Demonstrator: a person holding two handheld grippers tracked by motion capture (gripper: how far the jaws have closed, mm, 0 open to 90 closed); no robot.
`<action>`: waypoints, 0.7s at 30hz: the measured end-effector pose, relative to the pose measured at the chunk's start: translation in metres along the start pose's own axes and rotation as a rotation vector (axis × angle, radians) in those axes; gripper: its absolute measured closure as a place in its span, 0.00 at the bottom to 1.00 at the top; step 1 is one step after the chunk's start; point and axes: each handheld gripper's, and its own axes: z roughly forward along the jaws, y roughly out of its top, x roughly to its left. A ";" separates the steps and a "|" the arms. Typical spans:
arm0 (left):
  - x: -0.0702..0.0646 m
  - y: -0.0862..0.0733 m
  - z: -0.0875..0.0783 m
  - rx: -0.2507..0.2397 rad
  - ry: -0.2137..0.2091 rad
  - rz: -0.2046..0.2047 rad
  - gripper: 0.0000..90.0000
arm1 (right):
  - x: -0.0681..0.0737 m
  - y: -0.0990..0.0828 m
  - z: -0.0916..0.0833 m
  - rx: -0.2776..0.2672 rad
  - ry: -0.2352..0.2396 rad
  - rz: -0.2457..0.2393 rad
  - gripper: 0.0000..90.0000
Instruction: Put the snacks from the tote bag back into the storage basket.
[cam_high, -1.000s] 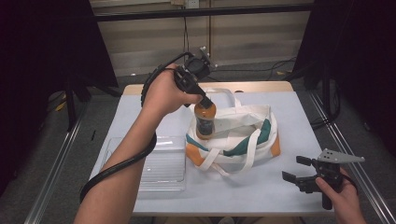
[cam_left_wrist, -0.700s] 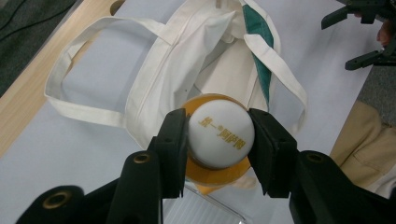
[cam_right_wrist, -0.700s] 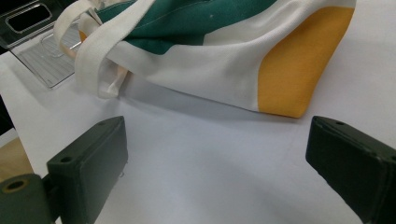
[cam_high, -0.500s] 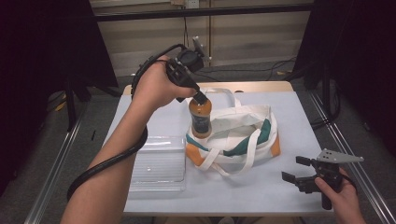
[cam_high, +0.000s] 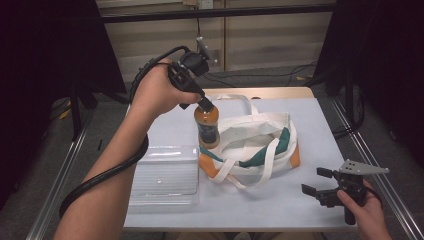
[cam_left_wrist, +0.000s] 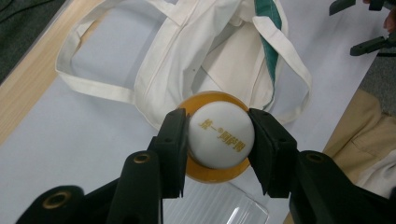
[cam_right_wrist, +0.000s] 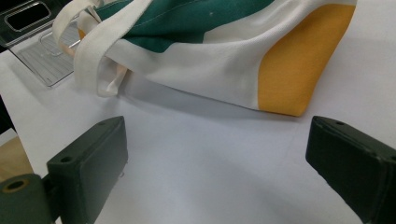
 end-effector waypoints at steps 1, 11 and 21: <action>0.001 -0.001 -0.001 0.001 0.001 0.008 0.66 | 0.000 0.000 0.000 0.002 0.001 0.001 0.06; 0.005 -0.009 -0.006 0.028 -0.004 -0.012 0.66 | 0.001 0.000 0.000 0.002 0.000 -0.003 0.06; 0.009 -0.019 -0.007 0.038 0.009 -0.035 0.66 | 0.001 0.000 0.000 0.003 -0.001 0.000 0.06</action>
